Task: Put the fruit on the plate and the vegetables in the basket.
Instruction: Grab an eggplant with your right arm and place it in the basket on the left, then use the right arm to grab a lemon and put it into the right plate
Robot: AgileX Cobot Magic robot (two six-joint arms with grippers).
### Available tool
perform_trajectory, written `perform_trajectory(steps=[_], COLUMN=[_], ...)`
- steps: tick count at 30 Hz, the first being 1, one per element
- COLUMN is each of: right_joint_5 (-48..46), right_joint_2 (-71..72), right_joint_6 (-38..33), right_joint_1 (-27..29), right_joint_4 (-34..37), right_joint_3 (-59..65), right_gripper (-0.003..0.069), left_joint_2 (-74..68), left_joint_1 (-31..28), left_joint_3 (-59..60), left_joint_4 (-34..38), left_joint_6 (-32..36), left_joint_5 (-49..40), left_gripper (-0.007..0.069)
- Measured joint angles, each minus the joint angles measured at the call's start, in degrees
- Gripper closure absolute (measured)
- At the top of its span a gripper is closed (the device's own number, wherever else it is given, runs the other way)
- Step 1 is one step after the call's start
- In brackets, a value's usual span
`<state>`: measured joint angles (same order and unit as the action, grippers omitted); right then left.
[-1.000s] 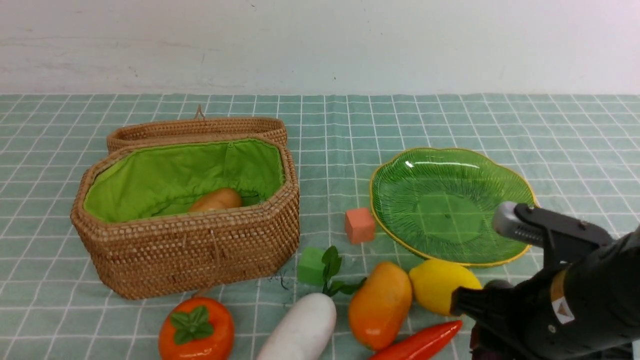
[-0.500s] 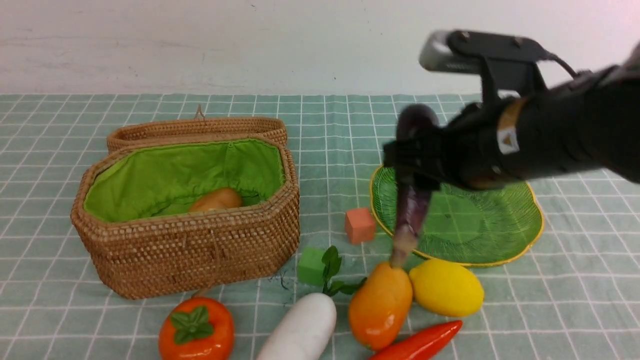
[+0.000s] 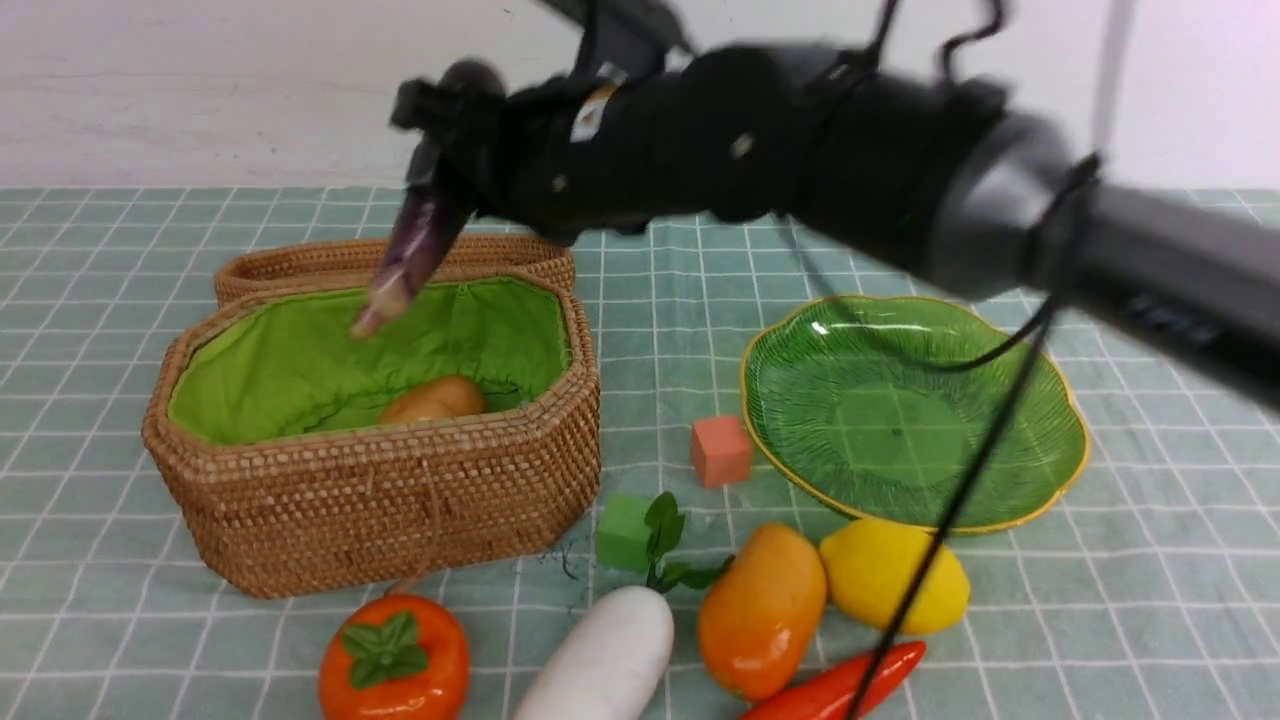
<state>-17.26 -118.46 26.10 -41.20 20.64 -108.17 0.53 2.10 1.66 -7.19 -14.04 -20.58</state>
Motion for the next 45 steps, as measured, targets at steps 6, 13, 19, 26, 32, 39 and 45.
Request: perform_trajectory(steps=[6,13,19,26,32,39,45], right_joint_5=[1.66,3.44,2.74,-5.74,-31.28,-45.84,-47.44], right_joint_2=[-3.27,-3.32,-3.26,1.67,14.17,23.45,32.22], right_joint_6=[0.64,0.86,0.86,-2.21,-13.50,-15.49,-21.14], right_joint_1=[-2.27,-2.62,-2.62,-2.62,-2.73,2.04,10.54], right_joint_4=[1.14,-1.05,-4.21,-14.92,-28.56,-32.93,-15.27], right_joint_3=[0.00,-0.28,-0.28,-0.28,-0.51,6.15,23.62], right_gripper=[0.0293,0.0254,0.0076,0.0046,0.0100,0.0107,0.0108], left_joint_2=[0.00,0.00,0.00,0.00,0.00,0.00,0.00], left_joint_1=[0.00,0.00,0.00,0.00,0.00,0.00,0.00], left_joint_3=[0.00,0.00,0.00,0.00,0.00,0.00,0.00], left_joint_4=[0.00,0.00,0.00,0.00,0.00,0.00,0.00], left_joint_6=[0.00,0.00,0.00,0.00,0.00,0.00,0.00], left_joint_5=[0.00,0.00,0.00,0.00,0.00,0.00,0.00], left_gripper=[0.0386,0.0386,0.0386,0.0386,0.0386,0.0386,0.0386])
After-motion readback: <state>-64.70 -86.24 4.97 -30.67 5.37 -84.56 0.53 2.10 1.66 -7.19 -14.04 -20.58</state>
